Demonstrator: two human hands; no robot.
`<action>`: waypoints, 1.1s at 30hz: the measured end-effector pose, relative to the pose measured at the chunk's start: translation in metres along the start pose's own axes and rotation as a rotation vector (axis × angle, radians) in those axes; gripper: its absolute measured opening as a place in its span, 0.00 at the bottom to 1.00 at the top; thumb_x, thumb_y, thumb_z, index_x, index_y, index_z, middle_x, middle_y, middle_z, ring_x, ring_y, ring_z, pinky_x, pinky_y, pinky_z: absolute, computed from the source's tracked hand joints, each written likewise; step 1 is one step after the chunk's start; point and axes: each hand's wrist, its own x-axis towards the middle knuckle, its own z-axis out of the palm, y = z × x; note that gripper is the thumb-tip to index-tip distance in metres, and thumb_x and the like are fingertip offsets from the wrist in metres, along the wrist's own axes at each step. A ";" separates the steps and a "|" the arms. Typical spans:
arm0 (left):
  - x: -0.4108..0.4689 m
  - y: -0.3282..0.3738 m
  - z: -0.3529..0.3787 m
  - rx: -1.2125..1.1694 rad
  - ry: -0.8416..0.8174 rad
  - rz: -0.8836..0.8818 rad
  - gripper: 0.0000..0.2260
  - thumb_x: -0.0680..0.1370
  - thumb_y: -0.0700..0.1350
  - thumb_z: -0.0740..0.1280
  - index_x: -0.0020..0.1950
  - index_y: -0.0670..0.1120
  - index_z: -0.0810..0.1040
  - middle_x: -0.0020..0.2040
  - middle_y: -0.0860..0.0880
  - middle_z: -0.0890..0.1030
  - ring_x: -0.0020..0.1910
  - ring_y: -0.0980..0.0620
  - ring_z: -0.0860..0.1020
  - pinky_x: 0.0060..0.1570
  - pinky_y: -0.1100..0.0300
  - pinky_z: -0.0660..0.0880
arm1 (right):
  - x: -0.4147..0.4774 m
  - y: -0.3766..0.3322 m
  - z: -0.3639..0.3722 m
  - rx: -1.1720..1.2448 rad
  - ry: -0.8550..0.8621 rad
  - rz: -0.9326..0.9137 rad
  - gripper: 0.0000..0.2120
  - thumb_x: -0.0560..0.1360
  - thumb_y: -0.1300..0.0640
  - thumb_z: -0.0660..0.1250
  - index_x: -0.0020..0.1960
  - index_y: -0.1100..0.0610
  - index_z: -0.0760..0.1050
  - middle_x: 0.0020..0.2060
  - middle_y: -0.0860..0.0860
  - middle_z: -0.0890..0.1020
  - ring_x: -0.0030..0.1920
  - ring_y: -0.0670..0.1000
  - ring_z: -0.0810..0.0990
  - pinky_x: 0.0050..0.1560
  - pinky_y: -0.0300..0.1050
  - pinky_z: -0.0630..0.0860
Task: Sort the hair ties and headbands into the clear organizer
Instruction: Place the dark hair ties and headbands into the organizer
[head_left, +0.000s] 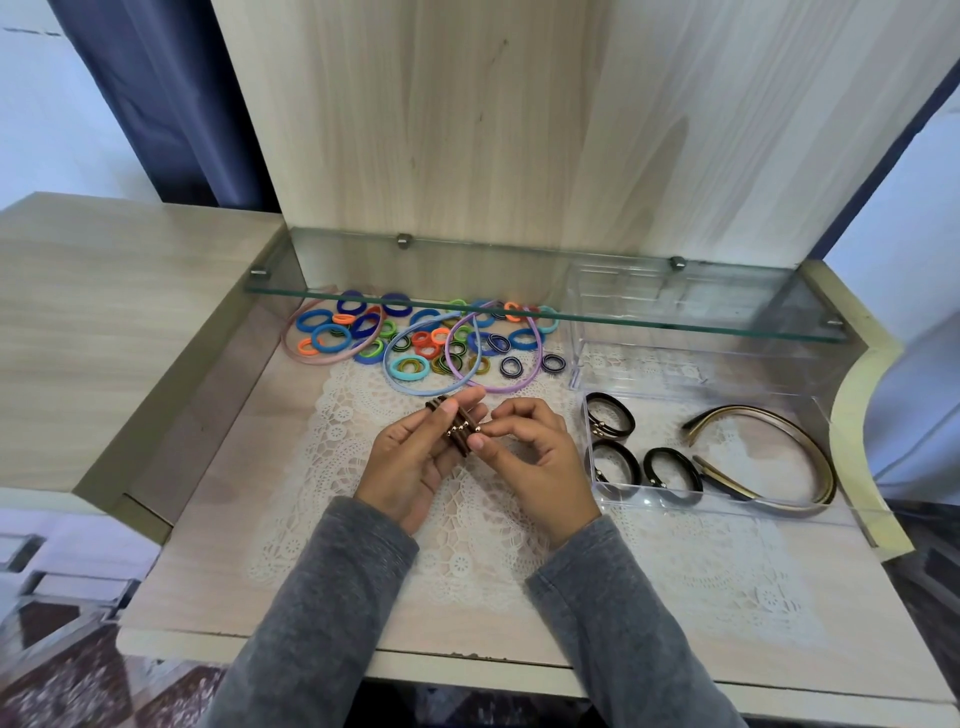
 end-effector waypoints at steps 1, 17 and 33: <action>0.000 0.000 0.000 0.004 0.003 0.000 0.15 0.74 0.44 0.64 0.57 0.39 0.80 0.57 0.44 0.82 0.58 0.50 0.80 0.50 0.62 0.79 | 0.000 0.000 0.000 -0.001 0.000 -0.004 0.05 0.68 0.56 0.76 0.40 0.47 0.83 0.47 0.44 0.77 0.58 0.50 0.71 0.61 0.42 0.67; -0.005 -0.001 0.008 0.069 0.019 0.028 0.11 0.72 0.43 0.66 0.49 0.43 0.85 0.52 0.44 0.84 0.51 0.51 0.82 0.48 0.62 0.79 | 0.001 0.002 0.002 0.005 -0.001 -0.034 0.08 0.65 0.44 0.73 0.40 0.46 0.83 0.48 0.46 0.79 0.60 0.53 0.73 0.63 0.56 0.69; -0.006 0.004 0.006 0.025 -0.012 -0.007 0.13 0.73 0.45 0.65 0.53 0.41 0.83 0.55 0.44 0.83 0.53 0.52 0.82 0.47 0.62 0.79 | -0.001 0.003 0.002 -0.122 -0.097 -0.037 0.07 0.66 0.52 0.77 0.43 0.46 0.81 0.51 0.45 0.77 0.61 0.49 0.67 0.61 0.33 0.62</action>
